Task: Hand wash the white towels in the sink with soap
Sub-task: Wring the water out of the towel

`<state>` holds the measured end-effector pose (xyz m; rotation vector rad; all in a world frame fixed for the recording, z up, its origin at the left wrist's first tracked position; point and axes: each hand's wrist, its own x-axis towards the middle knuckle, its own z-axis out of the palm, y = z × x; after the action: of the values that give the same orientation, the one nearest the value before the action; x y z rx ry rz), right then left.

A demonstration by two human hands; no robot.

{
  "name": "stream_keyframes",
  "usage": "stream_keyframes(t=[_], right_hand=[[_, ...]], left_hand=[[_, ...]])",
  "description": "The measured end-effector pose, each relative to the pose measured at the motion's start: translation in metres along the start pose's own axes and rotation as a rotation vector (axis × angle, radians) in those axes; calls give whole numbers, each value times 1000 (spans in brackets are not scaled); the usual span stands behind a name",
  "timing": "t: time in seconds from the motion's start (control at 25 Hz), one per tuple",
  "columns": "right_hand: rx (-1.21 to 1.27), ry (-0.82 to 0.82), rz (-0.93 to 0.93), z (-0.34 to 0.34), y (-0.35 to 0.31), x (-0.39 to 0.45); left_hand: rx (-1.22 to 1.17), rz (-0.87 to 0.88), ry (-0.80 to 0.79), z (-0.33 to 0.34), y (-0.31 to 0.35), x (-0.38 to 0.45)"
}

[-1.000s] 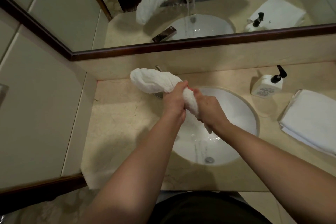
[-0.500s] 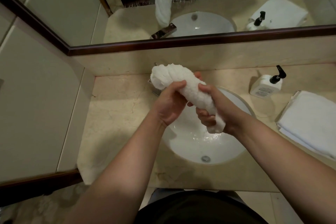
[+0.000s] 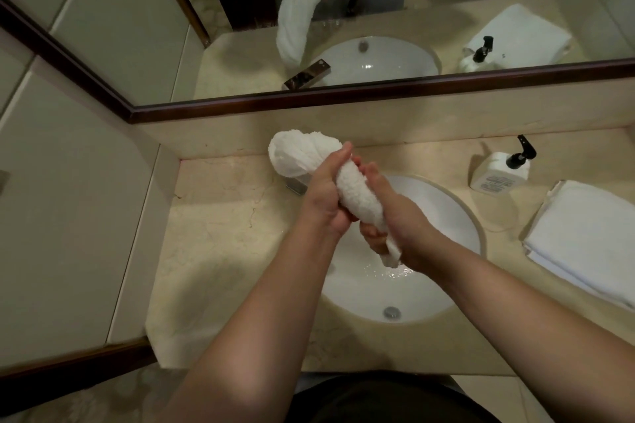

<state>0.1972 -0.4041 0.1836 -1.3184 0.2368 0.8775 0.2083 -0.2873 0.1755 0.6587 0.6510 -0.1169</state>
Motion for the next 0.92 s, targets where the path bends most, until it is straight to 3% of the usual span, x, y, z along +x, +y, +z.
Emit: stream_keyframes(t=[0.2, 0.44, 0.6, 0.8, 0.92], right_hand=[[-145, 230, -147, 9, 15, 8], [-184, 301, -195, 2, 23, 21], [-323, 265, -203, -10, 22, 23], [-600, 394, -313, -9, 17, 19], [-482, 399, -229, -3, 15, 18]], left_hand=[[69, -3, 201, 7, -12, 11], [87, 17, 341, 12, -18, 21], [8, 44, 325, 6, -30, 18], [41, 85, 381, 9, -40, 11], [5, 72, 407, 10, -32, 13]])
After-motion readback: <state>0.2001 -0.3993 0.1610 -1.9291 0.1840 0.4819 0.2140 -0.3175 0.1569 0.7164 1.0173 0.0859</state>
